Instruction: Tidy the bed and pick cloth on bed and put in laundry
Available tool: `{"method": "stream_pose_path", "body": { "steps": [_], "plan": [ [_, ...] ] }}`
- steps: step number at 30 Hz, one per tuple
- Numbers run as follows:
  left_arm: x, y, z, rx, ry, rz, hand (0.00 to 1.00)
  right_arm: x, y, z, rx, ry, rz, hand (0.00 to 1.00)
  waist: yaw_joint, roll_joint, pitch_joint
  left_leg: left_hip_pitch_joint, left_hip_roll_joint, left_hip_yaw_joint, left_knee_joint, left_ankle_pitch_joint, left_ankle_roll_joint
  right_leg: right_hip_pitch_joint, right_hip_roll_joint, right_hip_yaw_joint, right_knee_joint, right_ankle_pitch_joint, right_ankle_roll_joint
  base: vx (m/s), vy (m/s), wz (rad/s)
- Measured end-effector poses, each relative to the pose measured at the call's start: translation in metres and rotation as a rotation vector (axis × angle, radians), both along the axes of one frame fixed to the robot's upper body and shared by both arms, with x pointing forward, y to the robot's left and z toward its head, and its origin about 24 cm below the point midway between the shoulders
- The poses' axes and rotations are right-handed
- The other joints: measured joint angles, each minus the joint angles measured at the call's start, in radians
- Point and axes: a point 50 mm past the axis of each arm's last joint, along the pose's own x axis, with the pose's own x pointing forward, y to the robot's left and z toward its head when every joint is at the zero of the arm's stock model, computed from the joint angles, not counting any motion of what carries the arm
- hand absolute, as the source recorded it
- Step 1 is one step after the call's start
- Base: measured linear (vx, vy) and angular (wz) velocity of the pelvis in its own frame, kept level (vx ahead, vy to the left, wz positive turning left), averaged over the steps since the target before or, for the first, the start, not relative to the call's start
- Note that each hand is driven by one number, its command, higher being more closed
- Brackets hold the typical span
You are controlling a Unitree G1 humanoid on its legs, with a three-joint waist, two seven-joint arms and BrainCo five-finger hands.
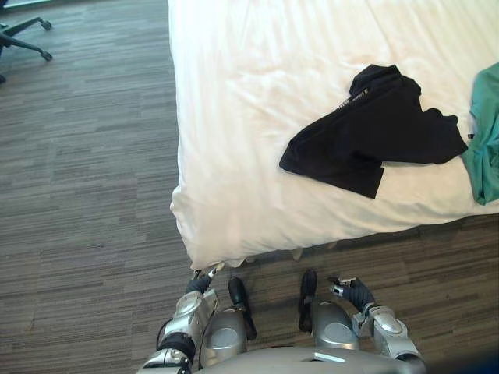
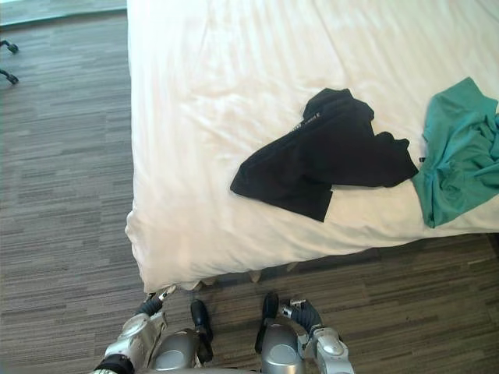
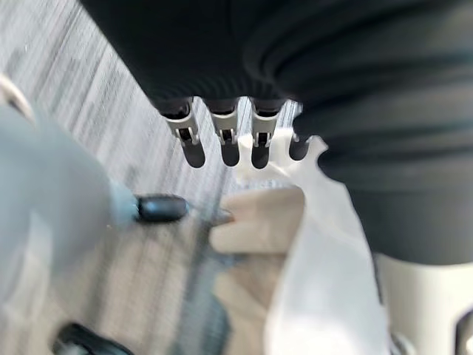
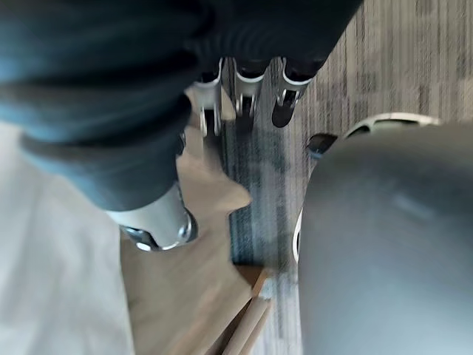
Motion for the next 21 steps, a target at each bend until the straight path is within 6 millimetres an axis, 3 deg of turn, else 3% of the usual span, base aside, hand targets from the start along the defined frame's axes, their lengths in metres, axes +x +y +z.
{"method": "stream_pose_path", "body": {
  "steps": [3, 5, 7, 9, 11, 13, 15, 21],
  "plan": [
    [-0.01, 0.003, -0.004, 0.034, 0.024, -0.04, 0.0, -0.006, -0.001, -0.004, -0.005, 0.036, -0.023, 0.0, 0.015, -0.001, -0.016, 0.019, -0.002, 0.005, -0.003, -0.004, 0.001, 0.015, 0.003, 0.01, -0.005, 0.0, 0.001, -0.01, 0.005, -0.09],
    [-0.013, 0.002, -0.004, 0.042, 0.013, -0.057, 0.0, -0.009, -0.002, -0.006, 0.006, 0.051, -0.048, 0.0, 0.03, -0.002, -0.018, -0.028, 0.02, 0.003, 0.155, -0.094, 0.004, 0.018, 0.011, 0.053, 0.0, -0.009, 0.009, -0.04, 0.012, -0.47],
    [-0.011, -0.001, -0.002, 0.036, -0.035, -0.053, 0.0, -0.013, -0.003, -0.008, 0.015, 0.072, -0.068, 0.0, 0.055, 0.018, -0.029, -0.103, 0.091, -0.036, 0.457, -0.214, 0.003, 0.015, 0.046, 0.143, 0.014, -0.012, 0.006, -0.07, 0.042, -1.16],
    [-0.013, -0.005, -0.004, 0.016, -0.033, -0.061, 0.0, -0.016, -0.002, -0.008, 0.015, 0.076, -0.066, 0.0, 0.054, 0.033, -0.058, -0.145, 0.114, -0.071, 0.584, -0.242, 0.0, 0.011, 0.064, 0.196, 0.027, -0.001, 0.019, 0.0, 0.104, -1.17],
    [-0.016, -0.014, -0.006, -0.024, -0.02, -0.098, 0.0, -0.018, -0.005, -0.006, 0.014, 0.053, -0.084, 0.0, 0.022, 0.05, -0.094, -0.127, 0.114, -0.066, 0.573, -0.3, -0.002, -0.019, 0.067, 0.238, 0.03, 0.015, 0.037, -0.02, 0.17, -0.76],
    [-0.008, -0.02, -0.004, -0.046, -0.032, -0.142, 0.0, -0.018, -0.004, -0.006, 0.015, 0.044, -0.104, 0.0, 0.011, 0.041, -0.105, -0.086, 0.093, -0.046, 0.48, -0.341, 0.01, -0.054, 0.059, 0.259, 0.05, 0.031, 0.043, -0.04, 0.181, -0.3],
    [-0.007, -0.021, -0.004, -0.066, -0.028, -0.165, 0.0, -0.022, -0.002, -0.007, 0.021, 0.043, -0.119, 0.0, 0.016, 0.019, -0.103, -0.062, 0.072, -0.028, 0.458, -0.334, 0.016, -0.056, 0.044, 0.278, 0.065, 0.037, 0.047, -0.08, 0.116, -0.25],
    [-0.021, -0.017, -0.01, -0.104, 0.04, -0.173, 0.0, -0.03, 0.0, -0.007, 0.036, 0.001, -0.18, 0.0, -0.013, 0.004, -0.114, 0.016, 0.054, 0.022, 0.427, -0.326, 0.028, -0.031, 0.025, 0.29, 0.098, 0.039, 0.051, -0.06, 0.038, -0.17]
  ]
}}
